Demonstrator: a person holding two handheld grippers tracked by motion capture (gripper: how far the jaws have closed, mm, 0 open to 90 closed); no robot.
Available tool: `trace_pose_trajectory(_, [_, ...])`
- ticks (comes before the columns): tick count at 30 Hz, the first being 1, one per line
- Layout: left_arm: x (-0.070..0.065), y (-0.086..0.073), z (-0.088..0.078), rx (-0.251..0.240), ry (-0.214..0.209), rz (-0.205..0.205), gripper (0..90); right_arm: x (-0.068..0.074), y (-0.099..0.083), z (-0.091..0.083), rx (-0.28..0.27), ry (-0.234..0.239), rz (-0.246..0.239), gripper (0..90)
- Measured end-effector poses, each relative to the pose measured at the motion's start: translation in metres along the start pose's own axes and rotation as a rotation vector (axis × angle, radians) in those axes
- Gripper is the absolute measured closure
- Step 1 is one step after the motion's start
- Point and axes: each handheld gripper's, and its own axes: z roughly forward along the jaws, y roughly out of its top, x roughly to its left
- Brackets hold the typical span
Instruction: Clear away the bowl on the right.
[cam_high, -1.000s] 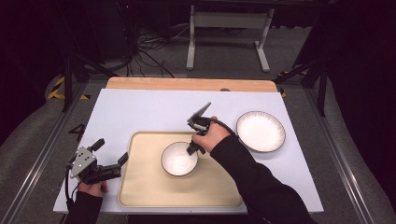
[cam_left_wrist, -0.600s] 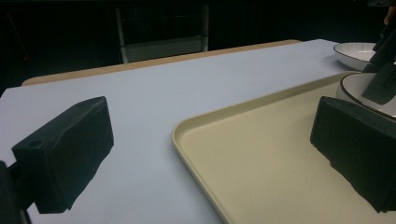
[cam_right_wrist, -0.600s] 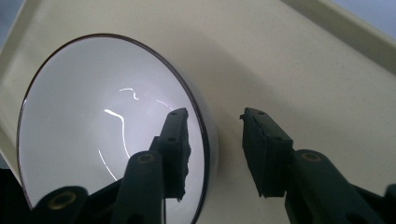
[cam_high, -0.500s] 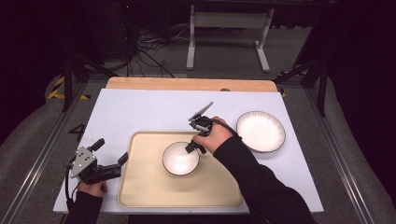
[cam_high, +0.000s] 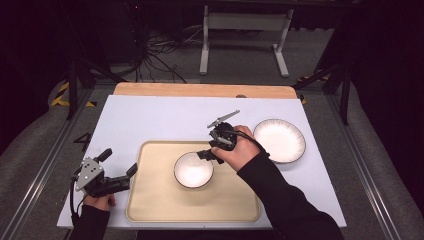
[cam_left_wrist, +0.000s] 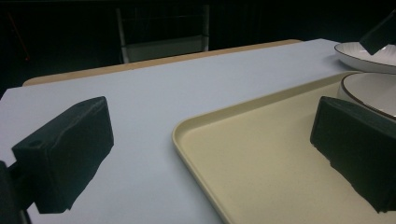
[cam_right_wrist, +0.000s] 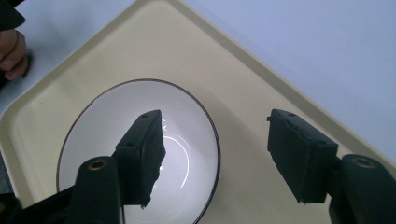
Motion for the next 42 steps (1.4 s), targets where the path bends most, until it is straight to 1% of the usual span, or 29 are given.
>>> trace_pose_trajectory(1, [0.000, 0.000, 0.000, 0.000, 0.000, 0.000, 0.1, 0.000, -0.001, -0.003, -0.026, 0.001, -0.010, 34.5])
trace_pose_trajectory(2, [0.000, 0.000, 0.000, 0.000, 0.000, 0.000, 0.1, 0.000, -0.001, -0.003, -0.026, 0.001, -0.010, 34.5])
trace_pose_trajectory(3, [0.000, 0.000, 0.000, 0.000, 0.002, -0.001, 0.1, 0.001, -0.003, -0.008, -0.062, 0.002, -0.017, 31.5])
trace_pose_trajectory(4, [0.000, 0.000, 0.000, 0.000, 0.002, -0.001, 0.1, 0.001, -0.004, -0.009, -0.077, 0.003, -0.020, 30.2])
trace_pose_trajectory(7, [0.000, 0.000, 0.000, 0.000, 0.003, 0.001, 0.1, 0.002, -0.007, -0.014, -0.115, 0.008, -0.035, 26.4])
trace_pose_trajectory(10, [-0.001, 0.000, 0.000, 0.004, 0.001, 0.007, 0.1, 0.003, -0.011, -0.018, -0.158, 0.027, -0.061, 23.4])
trace_pose_trajectory(11, [-0.001, 0.000, 0.000, 0.004, 0.001, 0.007, 0.1, 0.003, -0.011, -0.018, -0.158, 0.027, -0.061, 23.4])
trace_pose_trajectory(12, [-0.001, 0.000, 0.000, 0.004, 0.002, 0.008, 0.1, 0.003, -0.013, -0.020, -0.173, 0.031, -0.072, 22.2])
trace_pose_trajectory(17, [0.000, 0.000, 0.000, 0.006, 0.004, 0.006, 0.1, 0.002, -0.021, -0.026, -0.244, 0.016, -0.134, 20.7])
trace_pose_trajectory(19, [-0.001, 0.000, 0.000, 0.006, 0.005, 0.009, 0.1, 0.001, -0.025, -0.029, -0.273, 0.012, -0.141, 20.7])
trace_pose_trajectory(21, [-0.001, 0.000, 0.001, 0.007, 0.005, 0.011, 0.1, 0.000, -0.029, -0.033, -0.328, 0.004, -0.169, 20.7])
trace_pose_trajectory(26, [-0.001, 0.000, 0.001, 0.006, 0.005, 0.009, 0.1, -0.003, -0.036, -0.040, -0.404, -0.006, -0.219, 20.5])
trace_pose_trajectory(27, [-0.001, 0.000, 0.000, 0.009, 0.006, 0.009, 0.1, -0.003, -0.036, -0.040, -0.404, -0.006, -0.219, 20.5])
trace_pose_trajectory(28, [0.000, 0.000, 0.000, 0.008, 0.005, 0.009, 0.1, -0.005, -0.040, -0.043, -0.435, -0.011, -0.231, 20.4])
trace_pose_trajectory(33, [0.000, 0.000, 0.000, 0.009, 0.006, 0.009, 0.1, -0.012, -0.047, -0.049, -0.469, -0.020, -0.234, 19.2])
trace_pose_trajectory(35, [-0.001, 0.000, 0.001, 0.011, 0.006, 0.011, 0.1, -0.019, -0.052, -0.055, -0.499, -0.007, -0.229, 17.8])
trace_pose_trajectory(36, [-0.001, 0.000, 0.001, 0.011, 0.006, 0.011, 0.1, -0.019, -0.052, -0.055, -0.499, -0.007, -0.229, 17.8])
trace_pose_trajectory(37, [-0.001, 0.000, 0.001, 0.012, 0.007, 0.012, 0.1, -0.023, -0.055, -0.058, -0.506, -0.013, -0.229, 17.6])
trace_pose_trajectory(39, [-0.001, 0.000, 0.001, 0.012, 0.007, 0.011, 0.1, -0.025, -0.057, -0.060, -0.510, -0.016, -0.227, 17.2])
trace_pose_trajectory(40, [-0.001, 0.000, 0.001, 0.012, 0.007, 0.011, 0.1, -0.030, -0.061, -0.063, -0.518, -0.030, -0.226, 17.1])
trace_pose_trajectory(42, [-0.001, 0.000, 0.001, 0.012, 0.008, 0.011, 0.1, -0.032, -0.063, -0.065, -0.522, -0.038, -0.229, 17.1])
